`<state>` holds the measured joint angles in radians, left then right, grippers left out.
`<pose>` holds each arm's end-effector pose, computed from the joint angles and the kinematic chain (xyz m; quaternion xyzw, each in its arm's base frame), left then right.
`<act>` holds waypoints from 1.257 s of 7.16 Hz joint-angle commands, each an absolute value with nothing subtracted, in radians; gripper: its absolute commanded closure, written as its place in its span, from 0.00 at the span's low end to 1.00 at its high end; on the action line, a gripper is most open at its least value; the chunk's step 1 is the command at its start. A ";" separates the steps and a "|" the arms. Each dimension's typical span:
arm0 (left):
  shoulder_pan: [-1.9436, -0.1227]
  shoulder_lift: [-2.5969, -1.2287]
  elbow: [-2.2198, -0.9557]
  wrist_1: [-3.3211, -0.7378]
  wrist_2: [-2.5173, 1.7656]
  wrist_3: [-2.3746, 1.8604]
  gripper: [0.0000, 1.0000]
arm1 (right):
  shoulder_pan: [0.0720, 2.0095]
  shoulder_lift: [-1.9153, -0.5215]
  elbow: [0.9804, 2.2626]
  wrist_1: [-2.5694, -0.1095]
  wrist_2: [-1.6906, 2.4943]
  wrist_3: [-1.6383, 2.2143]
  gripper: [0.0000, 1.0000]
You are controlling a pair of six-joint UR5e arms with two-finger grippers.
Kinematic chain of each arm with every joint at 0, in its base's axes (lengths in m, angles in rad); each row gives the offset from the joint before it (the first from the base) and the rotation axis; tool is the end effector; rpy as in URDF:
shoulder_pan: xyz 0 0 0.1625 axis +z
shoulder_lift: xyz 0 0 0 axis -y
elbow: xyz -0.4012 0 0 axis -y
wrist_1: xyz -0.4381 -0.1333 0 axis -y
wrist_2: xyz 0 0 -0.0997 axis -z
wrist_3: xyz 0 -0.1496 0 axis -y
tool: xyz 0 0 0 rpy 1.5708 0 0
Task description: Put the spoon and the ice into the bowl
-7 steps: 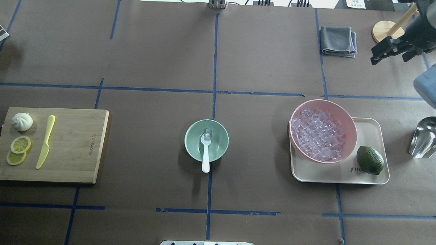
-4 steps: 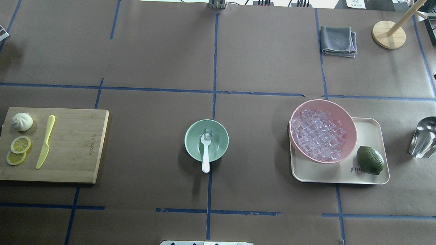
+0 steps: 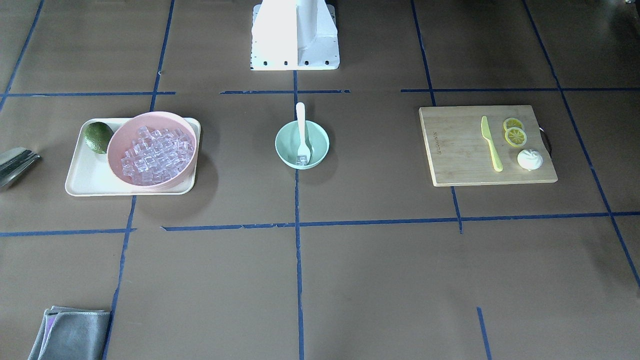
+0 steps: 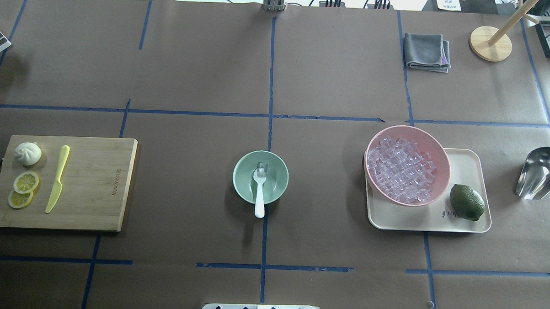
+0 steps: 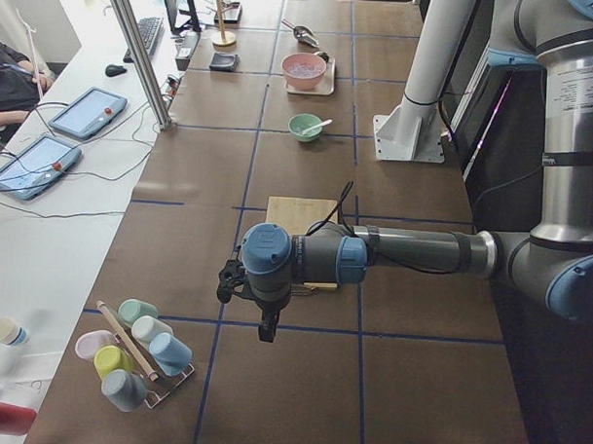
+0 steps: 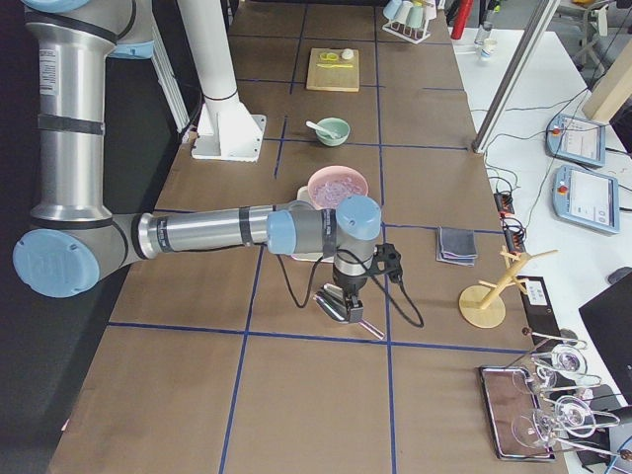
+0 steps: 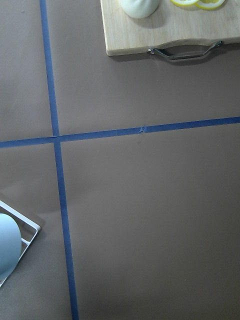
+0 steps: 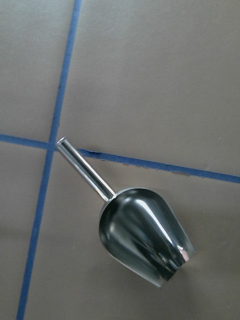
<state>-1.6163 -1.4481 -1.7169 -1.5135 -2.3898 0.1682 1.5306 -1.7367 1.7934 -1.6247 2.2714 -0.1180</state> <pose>-0.0461 -0.4835 0.6559 0.0270 0.3975 0.0495 0.9159 0.0179 -0.4723 0.6474 0.0147 -0.3429 -0.0747 0.9363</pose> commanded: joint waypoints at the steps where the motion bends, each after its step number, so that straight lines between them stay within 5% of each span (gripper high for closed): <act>1: -1.617 -1.448 -1.718 -1.516 -2.391 0.170 0.00 | 1.540 -1.772 1.795 -1.599 2.327 -0.111 0.00; 9: -1.615 -1.428 -1.717 -1.520 -2.390 0.170 0.00 | 1.540 -1.769 1.790 -1.595 2.336 -0.110 0.00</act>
